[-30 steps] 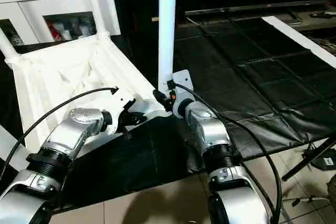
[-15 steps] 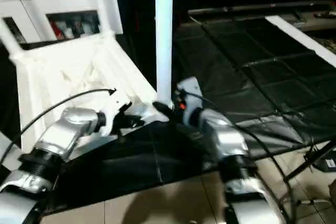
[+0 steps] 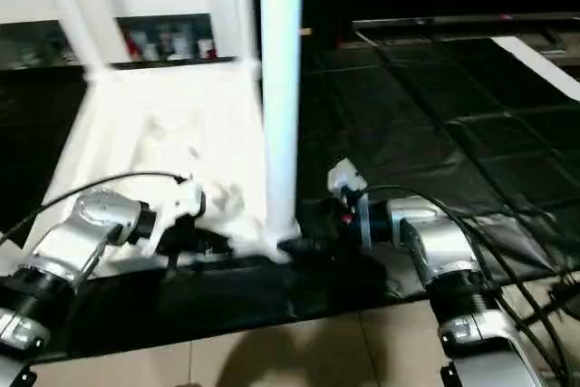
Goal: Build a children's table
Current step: Rotate leg to tighten
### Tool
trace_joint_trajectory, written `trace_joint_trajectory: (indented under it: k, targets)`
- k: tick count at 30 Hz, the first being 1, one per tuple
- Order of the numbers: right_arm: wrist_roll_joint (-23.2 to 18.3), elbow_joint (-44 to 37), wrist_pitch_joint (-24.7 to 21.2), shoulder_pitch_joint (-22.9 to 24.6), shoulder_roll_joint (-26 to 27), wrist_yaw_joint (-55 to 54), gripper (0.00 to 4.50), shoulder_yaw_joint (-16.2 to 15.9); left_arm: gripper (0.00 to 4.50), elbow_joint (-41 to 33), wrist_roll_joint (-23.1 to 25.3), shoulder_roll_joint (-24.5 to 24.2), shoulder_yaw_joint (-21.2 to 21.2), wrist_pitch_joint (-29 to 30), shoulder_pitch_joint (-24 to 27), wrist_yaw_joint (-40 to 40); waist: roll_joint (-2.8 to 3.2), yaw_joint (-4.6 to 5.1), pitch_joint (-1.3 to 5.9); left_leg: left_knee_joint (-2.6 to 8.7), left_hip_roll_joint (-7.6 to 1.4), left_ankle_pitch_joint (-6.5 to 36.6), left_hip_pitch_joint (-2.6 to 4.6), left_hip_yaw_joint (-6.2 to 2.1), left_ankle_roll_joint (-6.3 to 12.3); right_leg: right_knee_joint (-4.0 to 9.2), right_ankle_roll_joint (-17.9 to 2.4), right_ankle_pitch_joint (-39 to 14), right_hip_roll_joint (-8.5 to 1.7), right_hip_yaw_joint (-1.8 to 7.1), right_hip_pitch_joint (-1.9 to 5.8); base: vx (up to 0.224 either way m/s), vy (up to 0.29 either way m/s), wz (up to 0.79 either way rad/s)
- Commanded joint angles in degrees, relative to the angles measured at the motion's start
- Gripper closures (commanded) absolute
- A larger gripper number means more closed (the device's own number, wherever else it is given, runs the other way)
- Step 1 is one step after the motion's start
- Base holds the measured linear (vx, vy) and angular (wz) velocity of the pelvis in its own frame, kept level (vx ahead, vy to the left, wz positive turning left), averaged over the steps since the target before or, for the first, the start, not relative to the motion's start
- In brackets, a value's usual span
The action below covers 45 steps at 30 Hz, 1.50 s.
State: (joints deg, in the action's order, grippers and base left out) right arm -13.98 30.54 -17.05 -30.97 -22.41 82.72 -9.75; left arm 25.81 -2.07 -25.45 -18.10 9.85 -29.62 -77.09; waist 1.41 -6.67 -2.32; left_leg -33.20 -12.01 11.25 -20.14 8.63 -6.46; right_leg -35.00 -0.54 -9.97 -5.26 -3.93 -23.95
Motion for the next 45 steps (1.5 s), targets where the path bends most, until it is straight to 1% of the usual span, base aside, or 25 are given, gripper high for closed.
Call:
trace_joint_trajectory:
  k: [1, 3, 5, 6, 7, 9, 11, 16, 19, 20, 24, 26, 28, 29, 31, 34, 36, 37, 38, 39, 40, 41, 43, 44, 45]
  targets:
    - [-0.2, 1.6, 0.9, -1.4, 0.0, 2.8, 0.33, -1.1, 4.50, -3.2, -1.5, 0.9, -2.5, -1.6, -0.1, -4.3, 0.06, 0.29, 3.55, 3.36, -0.81, 9.5, 0.03, 1.24, 4.26, 3.54, -16.0, -7.6, -2.08, 2.00, 3.58, 0.000, 0.000, 0.00]
    - [0.4, 3.0, 2.0, -2.4, 0.2, 3.7, 0.42, -1.8, 4.50, -3.2, -1.3, 0.8, -2.8, -2.0, -0.1, -4.5, 0.00, 0.14, 3.56, 3.34, -0.87, 9.7, 0.16, 1.30, 4.09, 3.47, -16.3, -6.8, -2.01, 2.04, 3.48, 0.000, 0.000, 0.00]
    - [0.7, 4.3, 2.6, -3.4, 0.5, 4.9, 0.54, -2.1, 4.50, -3.3, -1.4, 0.7, -3.0, -2.2, -0.1, -4.5, -0.01, 0.18, 3.62, 3.34, -0.80, 9.7, -0.09, 1.21, 3.87, 3.29, -16.2, -6.5, -2.00, 1.94, 3.66, 0.000, 0.000, 0.00]
    - [0.7, 4.4, 2.7, -3.5, 0.6, 5.2, 0.65, -2.2, 4.50, -3.3, -1.4, 0.7, -3.1, -2.2, 0.0, -4.5, -0.23, 0.17, 3.63, 3.32, -0.77, 9.4, -0.19, 1.19, 3.96, 3.20, -16.1, -6.2, -2.02, 1.96, 3.78, 0.000, 0.000, 0.00]
    - [0.7, 4.4, 2.7, -3.5, 0.6, 5.2, 0.65, -2.2, 4.50, -3.3, -1.4, 0.7, -3.1, -2.2, 0.0, -4.5, -0.20, 0.17, 3.54, 3.35, -0.77, 9.4, -0.22, 1.18, 4.00, 3.30, -15.7, -6.7, -2.05, 1.97, 3.75, 0.000, 0.000, 0.00]
    - [0.9, 5.3, 3.1, -4.3, 0.9, 6.6, 0.89, -2.7, 4.50, -3.1, -1.1, 0.7, -3.2, -2.4, -0.1, -4.3, -0.57, 0.19, 3.55, 3.34, -0.73, 9.1, -0.32, 1.19, 4.11, 3.35, -15.4, -7.4, -2.10, 1.99, 3.86, 0.000, 0.000, 0.00]
    - [1.1, 6.0, 3.6, -4.8, 1.0, 7.7, 0.97, -3.2, 4.50, -2.9, -1.0, 0.6, -3.1, -2.6, -0.1, -4.2, -0.67, 0.25, 3.57, 3.31, -0.70, 9.0, -0.44, 1.17, 4.17, 3.38, -15.0, -8.7, -2.19, 1.94, 3.89, 0.000, 0.000, 0.00]
    - [1.9, 8.7, 5.8, -6.3, 0.9, 9.4, 1.40, -4.3, 4.50, -2.1, -0.7, 0.3, -2.9, -3.2, -0.4, -4.0, -0.35, 0.42, 3.63, 3.22, -0.77, 8.0, -0.45, 1.15, 4.36, 3.36, -15.0, -8.7, -2.13, 1.89, 3.73, 0.000, 0.000, 0.00]
    - [1.9, 9.5, 6.3, -6.7, 0.9, 9.8, 1.48, -4.5, 4.50, -1.8, -0.7, 0.4, -2.9, -3.4, -0.5, -3.4, -0.41, 0.40, 3.67, 3.17, -0.77, 7.9, -0.47, 1.17, 4.50, 3.27, -15.3, -7.7, -2.12, 1.90, 3.77, 0.000, 0.000, 0.00]
    - [1.9, 9.5, 6.3, -6.7, 0.9, 9.8, 1.69, -4.5, 4.50, -1.8, -0.7, 0.4, -2.9, -3.4, -0.5, -3.4, -0.44, 0.42, 3.63, 3.19, -0.75, 7.9, -0.50, 1.16, 4.56, 3.27, -15.3, -7.7, -2.09, 1.88, 3.78, 0.000, 0.000, 0.00]
    - [1.4, 10.1, 6.7, -7.1, 0.9, 9.8, 1.87, -5.1, 4.50, -1.3, -0.6, 0.7, -2.6, -3.8, -0.6, -2.6, -0.40, 0.39, 3.61, 3.21, -0.76, 8.3, -0.49, 1.15, 4.43, 3.38, -15.0, -8.8, -2.17, 1.89, 3.78, 0.000, 0.000, 0.00]
    - [1.1, 10.2, 6.7, -7.1, 0.8, 9.8, 2.06, -5.5, 4.50, -1.1, -0.6, 0.9, -2.4, -3.9, -0.6, -1.9, -0.42, 0.47, 3.49, 3.27, -0.72, 9.3, -0.45, 1.14, 4.18, 3.55, -14.6, -10.4, -2.11, 1.90, 3.74, 0.000, 0.000, 0.00]
    - [0.9, 10.3, 6.8, -7.1, 0.8, 9.8, 2.09, -5.6, 4.50, -0.9, -0.6, 1.1, -2.1, -3.8, -0.5, -1.3, -0.46, 0.44, 3.51, 3.29, -0.78, 9.8, -0.37, 1.17, 3.95, 3.62, -14.5, -11.0, -2.13, 1.95, 3.65, 0.000, 0.000, 0.00]
    - [0.8, 10.4, 6.9, -7.0, 0.8, 9.8, 2.13, -5.7, 4.50, -0.8, -0.8, 1.2, -1.9, -3.7, -0.5, -1.0, -0.35, 0.47, 3.45, 3.32, -0.76, 9.9, -0.43, 1.13, 3.90, 3.62, -14.4, -11.4, -2.12, 1.94, 3.68, 0.000, 0.000, 0.00]
    - [0.6, 10.2, 6.9, -6.8, 0.9, 9.8, 2.19, -5.6, 4.50, -0.7, -0.9, 1.6, -1.5, -3.5, -0.5, -0.3, -0.32, 0.46, 3.44, 3.35, -0.78, 10.3, -0.33, 1.14, 3.81, 3.72, -14.3, -11.8, -2.10, 1.96, 3.66, 0.000, 0.000, 0.00]
    - [0.3, 10.0, 6.1, -6.2, 1.8, 9.7, 2.24, -3.9, 4.50, -0.4, -0.9, 2.1, -1.0, -2.8, -0.6, 1.2, -0.39, 0.48, 3.55, 3.29, -0.69, 9.8, -0.47, 1.11, 3.90, 3.62, -14.3, -10.8, -2.07, 1.94, 3.81, 0.000, 0.000, 0.00]
    - [-0.2, 8.9, 5.3, -4.9, 3.2, 5.6, 2.25, -2.4, 4.50, 0.0, -0.6, 3.2, -0.3, -0.5, -1.0, 4.0, -0.41, 0.52, 3.49, 3.29, -0.68, 9.7, -0.44, 1.17, 3.94, 3.67, -14.3, -10.8, -2.06, 1.96, 3.75, 0.000, 0.000, 0.00]
    - [-0.3, 8.5, 5.1, -4.6, 3.6, 4.4, 2.25, -2.1, 4.50, 0.0, -0.6, 3.4, -0.1, 0.1, -1.1, 4.7, -0.38, 0.55, 3.31, 3.44, -0.68, 10.3, -0.47, 1.10, 3.65, 3.77, -13.9, -12.2, -2.11, 1.96, 3.75, 0.000, 0.000, 0.00]
    - [-0.3, 8.2, 5.1, -4.3, 3.9, 2.9, 2.25, -1.8, 4.50, 0.1, -0.6, 3.7, 0.1, 0.5, -1.2, 5.3, -0.46, 0.61, 3.37, 3.47, -0.62, 10.3, -0.45, 1.10, 3.49, 3.83, -13.5, -12.8, -2.09, 1.94, 3.86, 0.000, 0.000, 0.00]
    - [0.0, 7.4, 4.9, -3.4, 5.6, -3.0, 2.27, -0.8, 4.50, 0.2, -0.3, 4.8, 0.6, 2.1, -1.8, 8.0, -0.57, 0.72, 3.32, 3.49, -0.55, 10.6, -0.44, 1.14, 3.23, 3.99, -12.9, -14.1, -2.08, 1.96, 3.82, 0.000, 0.000, 0.00]
    - [0.3, 7.0, 4.9, -2.9, 6.9, -7.0, 2.28, -0.1, 4.50, 0.4, -0.1, 5.7, 1.1, 3.2, -2.3, 10.2, -0.32, 0.86, 3.16, 3.62, -0.47, 11.2, -0.38, 1.06, 2.64, 4.18, -12.2, -16.1, -2.13, 1.98, 3.67, 0.000, 0.000, 0.00]
    - [0.7, 7.0, 5.4, -2.6, 8.1, -10.5, 2.29, 0.5, 4.50, 0.6, -0.1, 6.6, 1.9, 4.3, -2.7, 12.3, -0.47, 1.05, 3.14, 3.71, -0.43, 11.4, -0.34, 1.06, 2.24, 4.37, -11.6, -17.1, -2.16, 2.00, 3.71, 0.000, 0.000, 0.00]
    - [1.0, 7.1, 5.9, -2.3, 9.0, -13.4, 2.33, 1.0, 4.50, 0.7, -0.3, 7.4, 2.5, 5.2, -3.1, 13.9, -0.58, 1.88, 3.22, 3.84, -0.23, 11.4, -0.59, 0.83, 1.59, 4.47, -10.3, -18.9, -2.14, 1.86, 3.91, 0.000, 0.000, 0.00]
    - [1.6, 7.3, 5.5, -2.2, 10.0, -16.0, 2.34, 1.4, 4.50, 0.6, -0.5, 8.1, 3.0, 6.1, -3.4, 15.1, -0.55, 2.06, 3.25, 3.85, -0.23, 11.4, -0.63, 0.81, 1.60, 4.44, -10.3, -18.7, -2.10, 1.84, 3.90, 0.000, 0.000, 0.00]
    - [2.8, 7.7, 5.4, -2.1, 11.4, -19.9, 2.34, 1.4, 4.50, 0.6, -0.7, 9.5, 3.8, 7.6, -3.9, 17.7, -0.24, 2.37, 3.31, 3.76, -0.21, 11.2, -0.55, 0.81, 1.69, 4.49, -10.6, -17.7, -2.11, 1.87, 3.80, 0.000, 0.000, 0.00]
